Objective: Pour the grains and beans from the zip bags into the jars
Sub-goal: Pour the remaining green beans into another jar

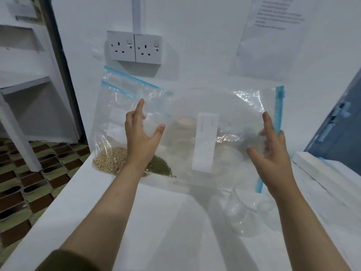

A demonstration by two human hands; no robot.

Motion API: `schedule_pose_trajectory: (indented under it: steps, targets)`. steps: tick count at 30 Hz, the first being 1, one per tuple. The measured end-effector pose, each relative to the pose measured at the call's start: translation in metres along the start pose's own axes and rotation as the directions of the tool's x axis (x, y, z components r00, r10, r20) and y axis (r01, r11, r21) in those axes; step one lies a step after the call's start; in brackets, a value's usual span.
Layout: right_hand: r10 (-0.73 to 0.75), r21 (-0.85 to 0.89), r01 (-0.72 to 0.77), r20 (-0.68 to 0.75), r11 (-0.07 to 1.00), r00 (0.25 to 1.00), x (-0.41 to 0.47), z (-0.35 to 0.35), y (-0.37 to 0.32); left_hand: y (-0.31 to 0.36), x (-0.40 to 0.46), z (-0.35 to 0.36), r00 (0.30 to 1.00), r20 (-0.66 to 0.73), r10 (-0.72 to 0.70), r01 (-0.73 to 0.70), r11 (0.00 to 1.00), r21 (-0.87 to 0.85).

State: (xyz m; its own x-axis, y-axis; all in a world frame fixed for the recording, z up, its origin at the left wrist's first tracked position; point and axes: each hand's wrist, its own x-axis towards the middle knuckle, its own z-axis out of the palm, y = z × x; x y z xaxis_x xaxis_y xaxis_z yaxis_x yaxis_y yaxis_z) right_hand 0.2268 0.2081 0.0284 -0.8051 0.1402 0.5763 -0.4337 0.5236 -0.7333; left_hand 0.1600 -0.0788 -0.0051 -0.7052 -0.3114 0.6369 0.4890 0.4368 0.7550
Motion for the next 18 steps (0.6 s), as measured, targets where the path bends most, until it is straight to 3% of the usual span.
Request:
schedule_pose_trajectory:
  steps: [5,18]
  targets:
    - [0.008,-0.071,-0.006,0.04,0.997,0.999,-0.005,-0.017,0.013,0.011,0.003,0.007,0.998,0.02,0.056,-0.056,0.998,0.005]
    - [0.042,0.14,-0.043,0.007,0.989,0.999,-0.006,-0.008,0.027,0.034,0.011,0.004,0.989,-0.029,0.147,-0.142,0.981,0.129]
